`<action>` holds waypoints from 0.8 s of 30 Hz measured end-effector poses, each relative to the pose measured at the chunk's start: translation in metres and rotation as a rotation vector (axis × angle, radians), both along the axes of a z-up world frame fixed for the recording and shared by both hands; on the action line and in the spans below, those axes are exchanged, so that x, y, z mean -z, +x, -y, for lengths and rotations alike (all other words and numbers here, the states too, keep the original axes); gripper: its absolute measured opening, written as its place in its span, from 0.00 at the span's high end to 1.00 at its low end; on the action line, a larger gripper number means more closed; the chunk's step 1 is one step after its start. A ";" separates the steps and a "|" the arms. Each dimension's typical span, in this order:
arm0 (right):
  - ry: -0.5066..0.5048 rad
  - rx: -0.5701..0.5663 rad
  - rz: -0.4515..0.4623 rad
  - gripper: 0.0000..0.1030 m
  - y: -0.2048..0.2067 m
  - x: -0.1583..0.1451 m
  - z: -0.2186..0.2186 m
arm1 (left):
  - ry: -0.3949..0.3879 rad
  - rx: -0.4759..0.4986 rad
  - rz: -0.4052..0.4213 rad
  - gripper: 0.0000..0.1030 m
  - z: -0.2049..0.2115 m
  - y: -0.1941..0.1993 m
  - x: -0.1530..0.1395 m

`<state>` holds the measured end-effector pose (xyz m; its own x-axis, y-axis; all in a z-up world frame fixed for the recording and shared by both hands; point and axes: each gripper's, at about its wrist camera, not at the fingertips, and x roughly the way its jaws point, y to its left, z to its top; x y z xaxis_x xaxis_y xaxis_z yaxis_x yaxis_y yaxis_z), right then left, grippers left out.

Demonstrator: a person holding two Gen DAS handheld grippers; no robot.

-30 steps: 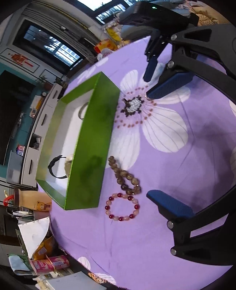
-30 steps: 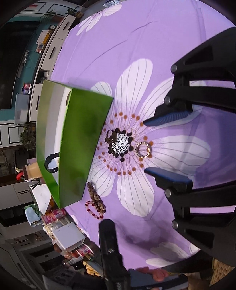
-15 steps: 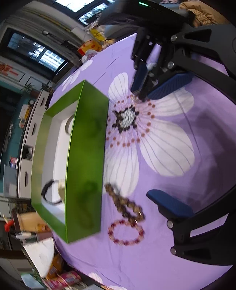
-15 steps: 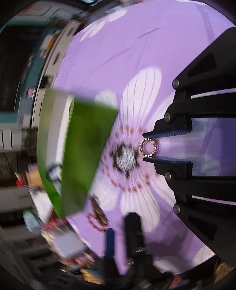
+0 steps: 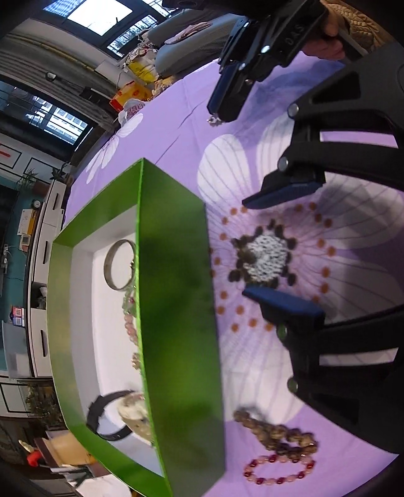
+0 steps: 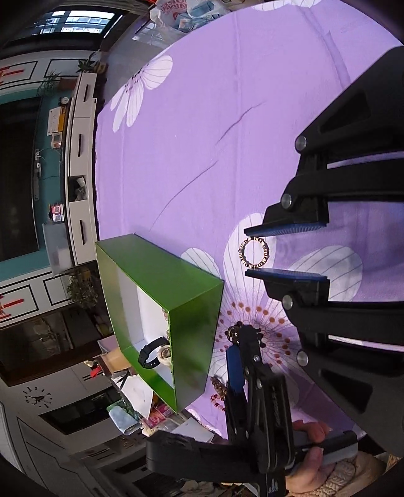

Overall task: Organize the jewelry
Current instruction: 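Grasp the black-and-white beaded ring with the left tool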

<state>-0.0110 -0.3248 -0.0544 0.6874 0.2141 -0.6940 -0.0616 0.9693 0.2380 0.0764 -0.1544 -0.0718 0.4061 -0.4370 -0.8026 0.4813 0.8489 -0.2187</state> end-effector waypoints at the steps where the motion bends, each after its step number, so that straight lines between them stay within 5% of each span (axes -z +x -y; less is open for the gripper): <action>1: 0.005 -0.002 0.000 0.80 0.000 0.001 0.000 | 0.009 0.003 0.008 0.61 0.002 0.000 0.000; 4: 0.014 -0.004 0.000 0.80 0.001 0.003 0.003 | 0.034 0.012 0.031 0.85 0.007 -0.001 0.002; 7: 0.024 -0.001 -0.001 0.80 0.003 0.004 0.005 | 0.044 0.022 0.048 0.94 0.009 0.000 0.002; 24: 0.012 -0.035 0.035 0.80 -0.004 -0.016 -0.010 | -0.111 -0.031 0.118 0.95 -0.047 -0.037 -0.042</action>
<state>-0.0146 -0.3145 -0.0385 0.7033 0.2470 -0.6666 -0.1041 0.9634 0.2471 0.0395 -0.1075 -0.0300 0.5092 -0.5063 -0.6959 0.4831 0.8374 -0.2558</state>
